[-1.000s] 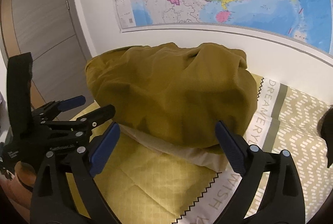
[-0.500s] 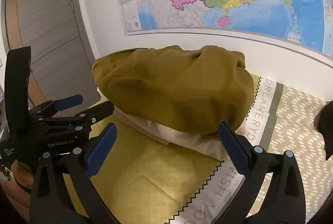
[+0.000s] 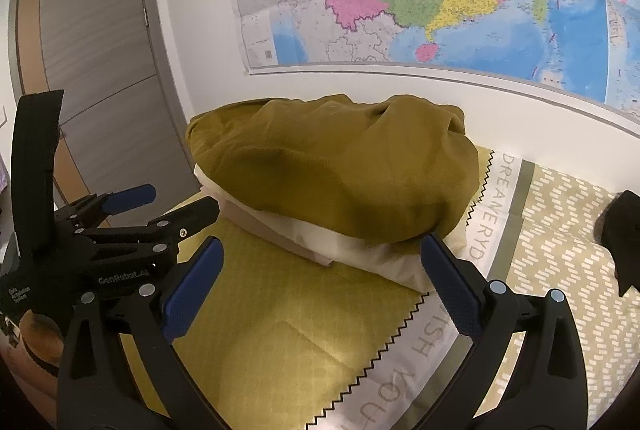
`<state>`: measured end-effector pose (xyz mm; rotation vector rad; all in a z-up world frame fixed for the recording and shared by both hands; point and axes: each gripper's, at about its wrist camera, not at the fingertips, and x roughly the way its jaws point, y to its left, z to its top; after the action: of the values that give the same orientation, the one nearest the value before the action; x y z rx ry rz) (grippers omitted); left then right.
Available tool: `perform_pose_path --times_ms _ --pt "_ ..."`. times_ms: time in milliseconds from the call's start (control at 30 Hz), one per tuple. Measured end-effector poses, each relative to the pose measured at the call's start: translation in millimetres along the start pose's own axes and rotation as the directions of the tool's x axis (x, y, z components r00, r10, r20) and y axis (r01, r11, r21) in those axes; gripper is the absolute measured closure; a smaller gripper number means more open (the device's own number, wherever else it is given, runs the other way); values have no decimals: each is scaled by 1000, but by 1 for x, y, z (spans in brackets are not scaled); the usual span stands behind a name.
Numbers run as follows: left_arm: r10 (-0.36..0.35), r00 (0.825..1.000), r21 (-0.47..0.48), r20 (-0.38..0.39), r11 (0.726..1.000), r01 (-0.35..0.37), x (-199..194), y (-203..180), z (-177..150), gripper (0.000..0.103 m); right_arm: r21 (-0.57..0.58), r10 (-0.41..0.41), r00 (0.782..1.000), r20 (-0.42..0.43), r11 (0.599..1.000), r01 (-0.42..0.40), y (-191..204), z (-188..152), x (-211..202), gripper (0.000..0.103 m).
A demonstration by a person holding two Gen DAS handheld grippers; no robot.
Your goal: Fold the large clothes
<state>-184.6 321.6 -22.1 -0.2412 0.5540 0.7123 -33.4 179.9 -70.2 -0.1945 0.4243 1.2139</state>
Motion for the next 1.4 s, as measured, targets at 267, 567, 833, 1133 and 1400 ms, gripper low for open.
perform_pose_path --times_ms 267,567,833,1133,1400 --pt "5 1000 -2 8 1000 -5 -9 2 -5 7 -8 3 1000 6 1000 -3 7 -7 -9 6" --pt "6 1000 -1 9 1000 -6 -18 1 -11 7 -6 9 1000 8 1000 -9 10 -12 -17 6" --pt "9 1000 -7 -4 1000 -9 -21 1 -16 7 -3 18 1000 2 1000 -18 11 -15 -19 6" --pt "17 1000 -6 1 1000 -17 -25 3 -18 7 -4 22 1000 9 1000 -22 13 -16 -21 6" --pt "28 1000 -5 10 1000 -28 -32 2 -21 7 -3 21 1000 11 1000 -21 16 -17 -24 6"
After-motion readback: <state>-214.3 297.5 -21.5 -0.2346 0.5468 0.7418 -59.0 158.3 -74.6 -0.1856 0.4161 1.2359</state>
